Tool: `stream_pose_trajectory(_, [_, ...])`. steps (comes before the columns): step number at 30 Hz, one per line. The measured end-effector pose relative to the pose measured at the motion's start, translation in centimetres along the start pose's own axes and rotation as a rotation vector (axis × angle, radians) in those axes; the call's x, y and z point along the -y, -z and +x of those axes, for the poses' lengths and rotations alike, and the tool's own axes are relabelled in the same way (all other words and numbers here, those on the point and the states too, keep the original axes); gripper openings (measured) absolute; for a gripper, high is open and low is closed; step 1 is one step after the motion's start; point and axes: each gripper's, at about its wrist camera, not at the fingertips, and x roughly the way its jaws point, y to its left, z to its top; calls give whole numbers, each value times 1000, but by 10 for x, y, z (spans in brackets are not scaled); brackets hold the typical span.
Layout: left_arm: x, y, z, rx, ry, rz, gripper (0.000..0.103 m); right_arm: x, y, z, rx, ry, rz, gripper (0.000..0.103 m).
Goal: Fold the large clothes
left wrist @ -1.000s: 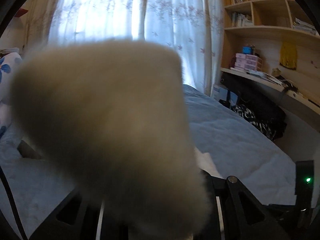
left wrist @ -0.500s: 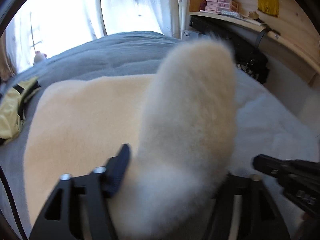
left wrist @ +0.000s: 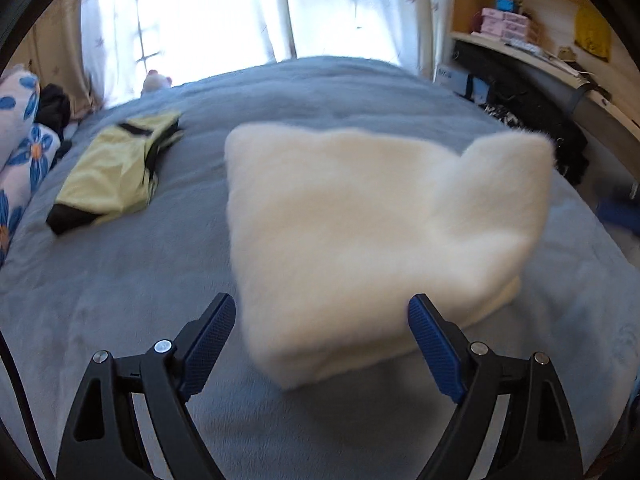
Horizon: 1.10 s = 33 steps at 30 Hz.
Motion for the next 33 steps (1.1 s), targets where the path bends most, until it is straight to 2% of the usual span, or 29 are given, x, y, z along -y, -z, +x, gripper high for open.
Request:
stream_pose_trajectory(1, [-4,6,3,-24,15,-23,87,-8,-4,-1,3,2,-26,58])
stream_pose_trajectory(2, [-6,10,6,-43,18,-34,87,-19,-9,0,5,3,-61,60])
stream_pose_trajectory(6, [-1,19,9,-68,11,13,87,-50,-28,20,-47,-2,-166,61])
stream_pose_trajectory(9, [14,18,12,-73,-34,86,87,-61,-40,49,-131,0,-199,61])
stream_pose_trajectory(12, [25,15,15,-38,-106,126,87,-65,-44,78,-206,50,-244,61])
stream_pose_trajectory(14, [29,6,20,-15,-161,144,87,-59,-43,97,-252,85,-241,56])
stream_pose_trajectory(16, [27,1,24,-7,-190,140,84,-54,-40,111,-295,85,-230,34])
stream_pose_trajectory(17, [23,-4,27,-11,-195,116,65,-50,-37,117,-319,71,-217,29])
stream_pose_trajectory(18, [17,-8,30,-27,-176,85,52,-45,-34,120,-329,56,-201,25])
stream_pose_trajectory(20, [3,-10,28,-26,-118,-3,40,-41,-29,121,-328,40,-185,22])
stream_pose_trajectory(23, [-17,-9,19,14,-71,-92,31,-38,-24,111,-293,-48,-160,20])
stream_pose_trajectory(26, [-42,1,12,41,-33,-201,28,-35,-13,95,-235,-212,-124,20])
stream_pose_trajectory(28, [-56,9,11,34,-1,-262,28,-26,1,97,-218,-264,-105,19])
stream_pose_trajectory(29, [-62,12,17,19,13,-275,28,-17,13,105,-229,-263,-85,19])
stream_pose_trajectory(31, [-61,17,21,10,15,-247,29,-4,31,123,-267,-209,-76,19])
stream_pose_trajectory(33, [-53,17,22,10,1,-197,29,14,49,139,-274,-208,-37,19])
